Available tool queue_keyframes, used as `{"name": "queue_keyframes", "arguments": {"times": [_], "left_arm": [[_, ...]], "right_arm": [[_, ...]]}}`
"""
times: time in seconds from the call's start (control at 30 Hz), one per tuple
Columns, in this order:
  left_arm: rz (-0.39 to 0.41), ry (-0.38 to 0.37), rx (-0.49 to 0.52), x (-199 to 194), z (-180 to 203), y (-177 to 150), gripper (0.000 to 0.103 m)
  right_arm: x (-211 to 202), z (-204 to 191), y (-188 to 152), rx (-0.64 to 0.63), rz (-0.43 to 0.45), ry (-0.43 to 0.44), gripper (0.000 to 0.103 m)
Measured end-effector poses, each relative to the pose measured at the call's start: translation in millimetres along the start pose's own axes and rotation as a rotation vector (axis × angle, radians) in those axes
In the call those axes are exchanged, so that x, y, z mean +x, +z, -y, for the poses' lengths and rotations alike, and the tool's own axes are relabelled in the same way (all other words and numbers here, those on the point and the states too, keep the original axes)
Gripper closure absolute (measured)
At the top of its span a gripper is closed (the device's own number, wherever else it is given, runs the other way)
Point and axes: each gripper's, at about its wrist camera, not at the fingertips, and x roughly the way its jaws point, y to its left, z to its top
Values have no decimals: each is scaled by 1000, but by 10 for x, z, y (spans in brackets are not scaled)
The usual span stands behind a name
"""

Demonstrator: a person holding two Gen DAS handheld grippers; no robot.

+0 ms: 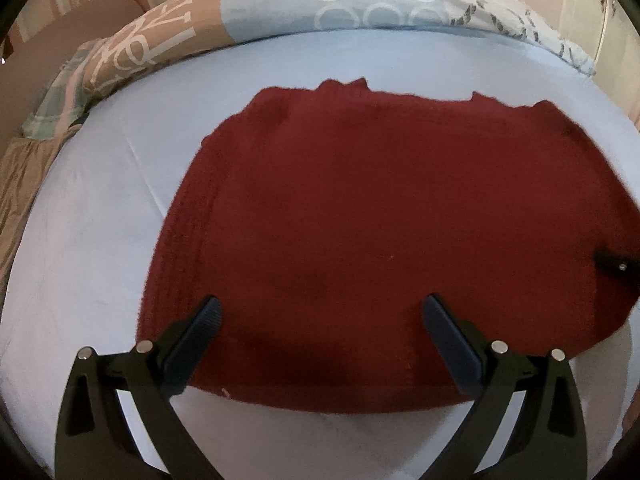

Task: Fold small clothes
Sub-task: 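Grasp one side of the folded sweater with the right tool and fold it across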

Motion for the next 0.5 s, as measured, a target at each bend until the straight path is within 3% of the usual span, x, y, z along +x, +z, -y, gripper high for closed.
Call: {"name": "queue_keyframes", "arguments": {"times": [0.23, 0.5], "left_arm": [[14, 38, 42, 102, 163, 20, 2], [35, 61, 40, 208, 195, -33, 1]], "right_arm": [[-262, -266, -74, -111, 146, -38, 74], [-313, -419, -33, -114, 182, -38, 75]]}}
